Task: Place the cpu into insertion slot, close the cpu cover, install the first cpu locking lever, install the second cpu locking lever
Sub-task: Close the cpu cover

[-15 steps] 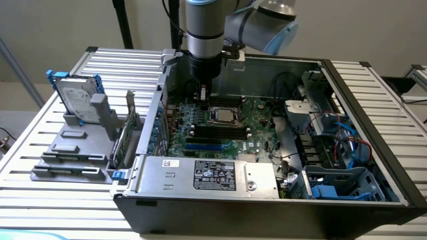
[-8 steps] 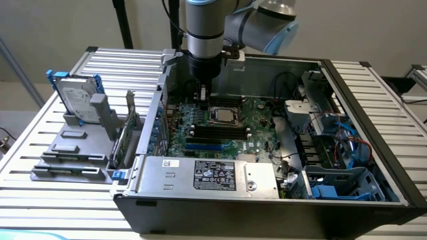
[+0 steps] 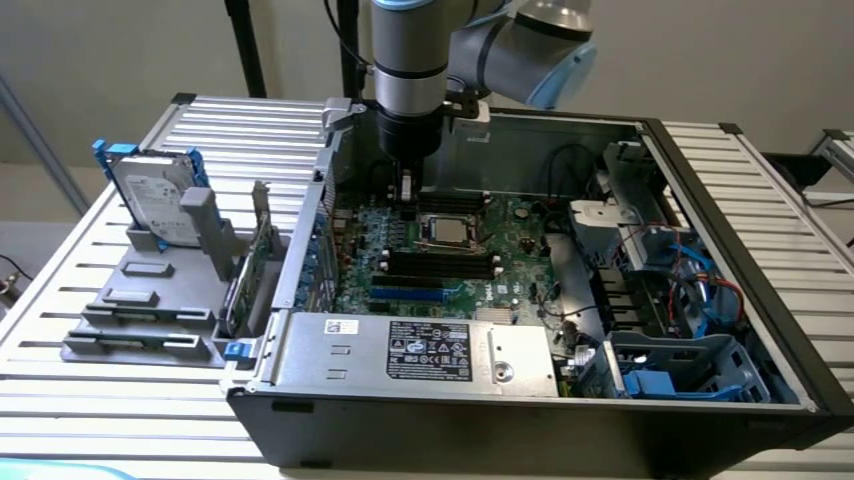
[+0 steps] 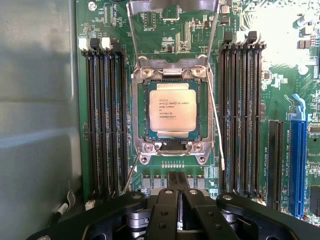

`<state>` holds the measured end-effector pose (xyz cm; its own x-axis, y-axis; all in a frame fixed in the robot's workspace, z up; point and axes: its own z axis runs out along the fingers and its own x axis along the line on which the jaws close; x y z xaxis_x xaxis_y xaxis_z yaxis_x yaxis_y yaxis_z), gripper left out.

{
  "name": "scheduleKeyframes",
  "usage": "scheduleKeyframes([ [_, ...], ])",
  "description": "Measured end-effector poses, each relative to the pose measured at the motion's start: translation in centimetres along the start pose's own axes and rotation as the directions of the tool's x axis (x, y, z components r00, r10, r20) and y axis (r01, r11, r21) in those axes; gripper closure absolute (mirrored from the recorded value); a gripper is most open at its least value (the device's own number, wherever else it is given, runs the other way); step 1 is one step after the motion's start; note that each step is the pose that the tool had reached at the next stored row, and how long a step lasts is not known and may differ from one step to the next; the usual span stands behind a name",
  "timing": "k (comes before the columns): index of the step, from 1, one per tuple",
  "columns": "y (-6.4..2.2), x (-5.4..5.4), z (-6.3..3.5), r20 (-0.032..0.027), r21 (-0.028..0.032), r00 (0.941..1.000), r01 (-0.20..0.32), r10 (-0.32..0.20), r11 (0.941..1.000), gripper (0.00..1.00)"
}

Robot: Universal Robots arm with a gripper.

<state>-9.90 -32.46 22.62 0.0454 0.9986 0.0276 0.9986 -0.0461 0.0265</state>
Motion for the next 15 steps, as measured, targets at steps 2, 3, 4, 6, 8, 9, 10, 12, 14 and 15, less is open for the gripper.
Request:
scheduleKeyframes([
  [2, 0.08, 0.0, -0.04, 0.0001, 0.0008, 1.0, 0.0, 0.0, 1.0, 0.89],
  [3, 0.23, 0.0, -0.1, 0.0002, 0.0021, 1.0, 0.0, 0.0, 1.0, 0.89],
  [4, 0.45, 0.0, -0.21, 0.0003, 0.0042, 1.0, 0.0, 0.0, 1.0, 0.89],
  [6, 1.1, 0.0, -0.48, 0.0004, 0.0087, 1.0, 0.0, 0.0, 1.0, 0.89],
  [8, 1.94, 0.0, -0.76, 0.0007, 0.0126, 1.0, 0.0, 0.0, 0.9999, 0.89],
  [9, 2.4, -0.1, -0.88, 0.0007, 0.0147, 1.0, 0.0, 0.0, 0.9999, 0.89],
  [10, 2.85, -0.1, -1.01, 0.0008, 0.0166, 1.0, 0.0, 0.0, 0.9999, 0.89],
  [12, 3.76, -0.1, -1.29, 0.001, 0.0199, 1.0, -0.001, 0.001, 0.9998, 0.89],
  [14, 4.72, -0.2, -1.59, 0.0011, 0.0229, 1.0, -0.001, 0.001, 0.9997, 0.89],
  [15, 5.18, -0.2, -1.75, 0.0012, 0.0242, 1.0, -0.001, 0.0, 0.9997, 0.89],
])
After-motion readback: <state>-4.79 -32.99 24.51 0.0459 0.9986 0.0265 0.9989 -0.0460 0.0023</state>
